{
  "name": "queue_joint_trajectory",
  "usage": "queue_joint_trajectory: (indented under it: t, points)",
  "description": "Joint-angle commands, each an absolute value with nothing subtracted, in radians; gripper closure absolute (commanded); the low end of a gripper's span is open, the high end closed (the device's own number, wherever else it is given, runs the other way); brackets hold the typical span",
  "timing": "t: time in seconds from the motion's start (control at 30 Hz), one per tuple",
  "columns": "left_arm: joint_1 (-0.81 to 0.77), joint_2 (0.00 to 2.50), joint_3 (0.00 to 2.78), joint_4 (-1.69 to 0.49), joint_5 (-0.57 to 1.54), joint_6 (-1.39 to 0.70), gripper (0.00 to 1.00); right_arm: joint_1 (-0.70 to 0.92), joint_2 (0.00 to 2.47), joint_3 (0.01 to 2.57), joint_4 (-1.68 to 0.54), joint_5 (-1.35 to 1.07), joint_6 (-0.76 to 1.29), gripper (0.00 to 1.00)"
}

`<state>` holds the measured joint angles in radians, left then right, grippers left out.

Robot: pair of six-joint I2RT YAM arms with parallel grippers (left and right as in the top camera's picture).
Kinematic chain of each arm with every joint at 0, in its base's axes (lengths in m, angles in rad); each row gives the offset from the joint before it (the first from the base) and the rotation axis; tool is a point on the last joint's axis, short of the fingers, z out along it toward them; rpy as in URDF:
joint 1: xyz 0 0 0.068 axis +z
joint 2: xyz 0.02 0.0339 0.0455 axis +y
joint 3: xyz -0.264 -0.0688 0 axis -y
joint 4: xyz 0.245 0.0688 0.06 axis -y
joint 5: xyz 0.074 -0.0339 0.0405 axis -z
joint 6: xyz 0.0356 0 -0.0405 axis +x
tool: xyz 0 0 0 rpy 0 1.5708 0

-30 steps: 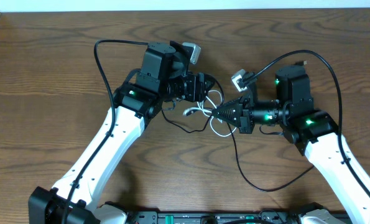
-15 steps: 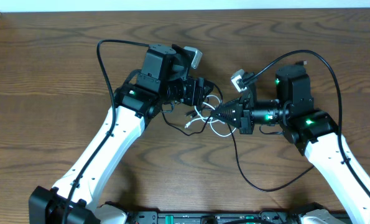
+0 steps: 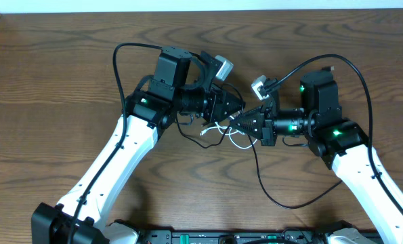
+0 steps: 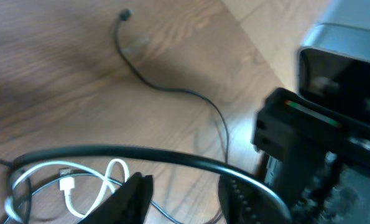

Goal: Untangle cables

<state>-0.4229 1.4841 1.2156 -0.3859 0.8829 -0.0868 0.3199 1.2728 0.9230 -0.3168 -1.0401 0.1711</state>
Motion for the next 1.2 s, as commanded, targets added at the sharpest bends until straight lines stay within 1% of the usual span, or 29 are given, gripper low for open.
queue_joint_trajectory:
  t: [0.0,0.1,0.17,0.33,0.47,0.57,0.63,0.73,0.83,0.9,0.97,1.17]
  points:
    - [-0.424,1.496,1.213,-0.387,0.952,-0.074,0.62,0.321,1.261,0.935,-0.314,-1.057,0.156,0.99]
    - [-0.42,1.495,1.213,-0.388,0.942,-0.052,0.61,0.321,1.261,0.935,-0.315,-1.058,0.156,0.99]
    - [-0.416,1.495,1.213,-0.387,0.943,-0.052,0.53,0.321,1.261,0.935,-0.315,-1.058,0.156,0.99]
    - [-0.414,1.495,1.213,-0.392,0.953,-0.052,0.52,0.321,1.261,0.935,-0.318,-1.036,0.156,0.99]
    - [-0.395,1.495,1.213,-0.391,0.953,-0.053,0.52,0.321,1.261,0.935,-0.36,-0.879,0.161,0.99]
    - [-0.372,1.495,1.213,-0.399,0.953,-0.053,0.52,0.321,1.261,0.935,-0.439,-0.677,0.164,0.99]
    - [-0.361,1.495,1.213,-0.41,0.953,-0.053,0.52,0.321,1.261,0.935,-0.5,-0.538,0.165,0.83]
    - [-0.358,1.495,1.213,-0.423,0.953,-0.053,0.52,0.321,1.261,0.935,-0.57,-0.391,0.165,0.69]
    - [-0.358,1.495,1.213,-0.438,0.949,-0.052,0.52,0.321,1.261,0.935,-0.606,-0.313,0.164,0.67]
    - [-0.358,1.496,1.213,-0.46,0.929,-0.052,0.52,0.321,1.261,0.935,-0.619,-0.288,0.164,0.61]
    - [-0.358,1.495,1.213,-0.5,0.873,-0.052,0.52,0.321,1.261,0.935,-0.631,-0.277,0.163,0.54]
    - [-0.358,1.496,1.213,-0.649,0.682,-0.052,0.52,0.321,1.264,0.934,-0.692,-0.274,0.163,0.43]
